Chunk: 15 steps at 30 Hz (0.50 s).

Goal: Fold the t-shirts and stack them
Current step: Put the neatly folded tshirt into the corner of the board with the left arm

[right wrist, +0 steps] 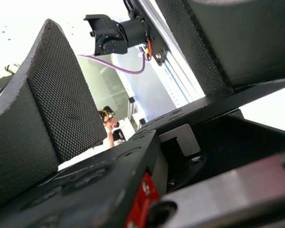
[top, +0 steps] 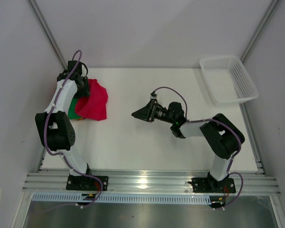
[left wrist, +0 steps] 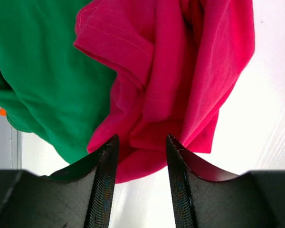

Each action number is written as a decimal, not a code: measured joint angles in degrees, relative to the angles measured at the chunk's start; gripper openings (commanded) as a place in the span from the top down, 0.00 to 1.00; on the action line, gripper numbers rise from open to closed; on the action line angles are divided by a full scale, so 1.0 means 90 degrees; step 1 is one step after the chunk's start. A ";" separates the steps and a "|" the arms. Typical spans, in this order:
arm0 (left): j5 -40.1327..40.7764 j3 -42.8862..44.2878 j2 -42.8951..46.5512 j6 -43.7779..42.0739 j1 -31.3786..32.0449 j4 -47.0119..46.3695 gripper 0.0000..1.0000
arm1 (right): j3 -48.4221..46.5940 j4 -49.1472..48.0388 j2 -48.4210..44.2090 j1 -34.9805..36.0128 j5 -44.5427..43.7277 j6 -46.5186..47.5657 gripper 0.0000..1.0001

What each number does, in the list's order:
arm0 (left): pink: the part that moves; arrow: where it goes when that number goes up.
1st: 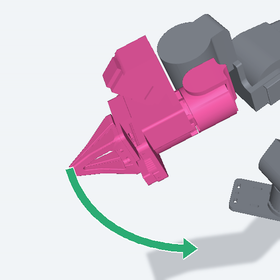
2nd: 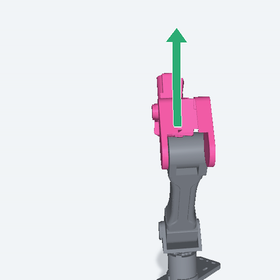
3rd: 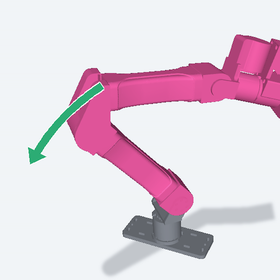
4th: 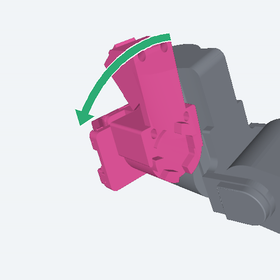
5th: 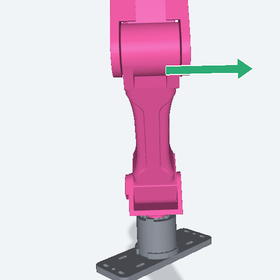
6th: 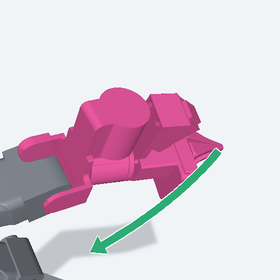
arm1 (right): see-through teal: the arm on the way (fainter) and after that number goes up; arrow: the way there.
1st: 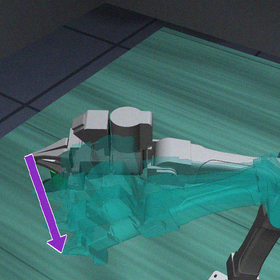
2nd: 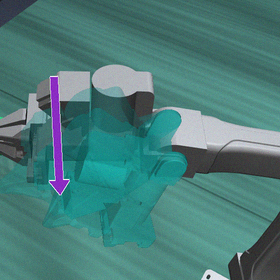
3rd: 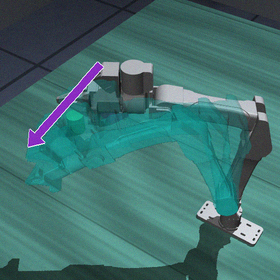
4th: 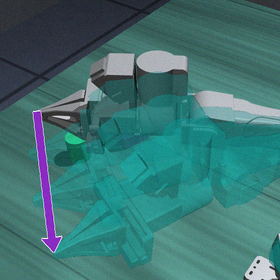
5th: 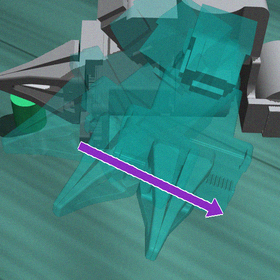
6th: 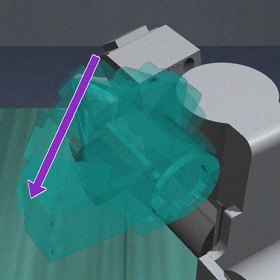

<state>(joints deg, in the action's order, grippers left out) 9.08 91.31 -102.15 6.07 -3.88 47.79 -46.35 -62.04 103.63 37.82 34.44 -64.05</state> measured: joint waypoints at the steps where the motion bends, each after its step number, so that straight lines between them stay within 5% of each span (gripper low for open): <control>1: 0.0007 0.0000 0.0000 0.0000 0.0000 0.0002 0.53 | 0.0022 0.0000 0.0000 -0.0010 0.0007 0.0000 0.34; 15: -0.0330 0.0109 0.0243 0.0015 0.0000 0.0005 0.53 | 0.0066 -0.0146 0.0080 -0.0019 0.0061 -0.0051 0.34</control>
<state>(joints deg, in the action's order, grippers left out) 6.11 92.29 -99.96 6.20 -3.88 47.83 -45.76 -63.35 104.36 37.65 34.98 -64.51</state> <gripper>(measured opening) 0.472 0.656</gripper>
